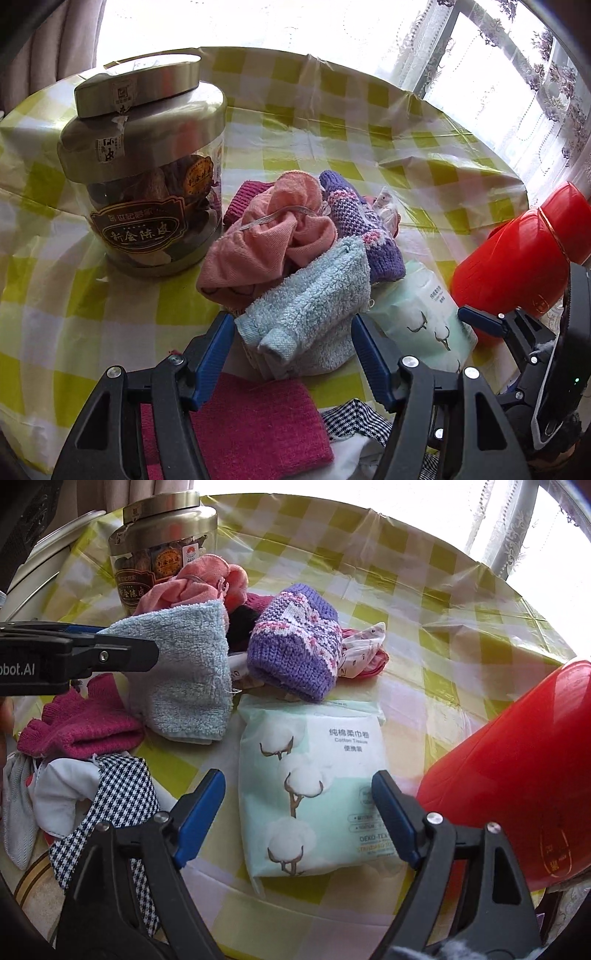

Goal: Organize soft objects
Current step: 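Grasp the light blue towel with the left gripper while the right gripper grasps the cotton tissue pack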

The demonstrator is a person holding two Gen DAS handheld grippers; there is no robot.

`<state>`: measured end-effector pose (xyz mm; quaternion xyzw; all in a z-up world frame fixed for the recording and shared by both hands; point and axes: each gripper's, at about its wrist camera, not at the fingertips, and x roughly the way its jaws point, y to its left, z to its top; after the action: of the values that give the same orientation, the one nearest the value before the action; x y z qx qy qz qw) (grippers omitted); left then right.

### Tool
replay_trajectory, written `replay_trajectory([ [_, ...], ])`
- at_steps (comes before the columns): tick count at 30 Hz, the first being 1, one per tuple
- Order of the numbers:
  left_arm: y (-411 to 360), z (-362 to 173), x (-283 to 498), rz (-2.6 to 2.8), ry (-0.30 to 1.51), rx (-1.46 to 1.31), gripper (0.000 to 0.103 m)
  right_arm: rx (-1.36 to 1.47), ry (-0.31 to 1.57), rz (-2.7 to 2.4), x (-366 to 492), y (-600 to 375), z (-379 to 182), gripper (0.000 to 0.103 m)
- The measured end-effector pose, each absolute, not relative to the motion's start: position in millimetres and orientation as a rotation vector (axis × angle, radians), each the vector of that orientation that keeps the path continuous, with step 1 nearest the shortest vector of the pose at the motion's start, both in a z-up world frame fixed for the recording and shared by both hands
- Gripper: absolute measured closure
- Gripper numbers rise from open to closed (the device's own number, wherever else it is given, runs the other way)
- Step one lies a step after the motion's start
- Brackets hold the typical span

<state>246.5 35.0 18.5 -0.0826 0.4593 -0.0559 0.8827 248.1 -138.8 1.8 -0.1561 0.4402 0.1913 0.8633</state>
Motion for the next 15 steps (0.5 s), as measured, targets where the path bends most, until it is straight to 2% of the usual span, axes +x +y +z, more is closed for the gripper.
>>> replay_trajectory([
  [4,34,10,254,-0.118,0.96,-0.147,0.036,-0.332,0.93,0.38,256,-141,-3,0.018],
  [8,33,5,254,-0.139,0.952,-0.145,0.037,-0.338,0.933,0.386,259,-140,-8,0.013],
  [9,34,4,254,-0.147,0.95,-0.145,0.04,-0.342,0.936,0.387,259,-139,-11,0.012],
  [10,33,3,254,-0.152,0.95,-0.143,0.044,-0.35,0.937,0.383,259,-137,-13,0.012],
  [12,33,2,252,-0.159,0.949,-0.14,0.063,-0.378,0.93,0.373,258,-135,-16,0.011],
  [15,35,2,248,-0.179,0.939,-0.157,0.083,-0.37,0.926,0.372,256,-136,-16,0.012],
])
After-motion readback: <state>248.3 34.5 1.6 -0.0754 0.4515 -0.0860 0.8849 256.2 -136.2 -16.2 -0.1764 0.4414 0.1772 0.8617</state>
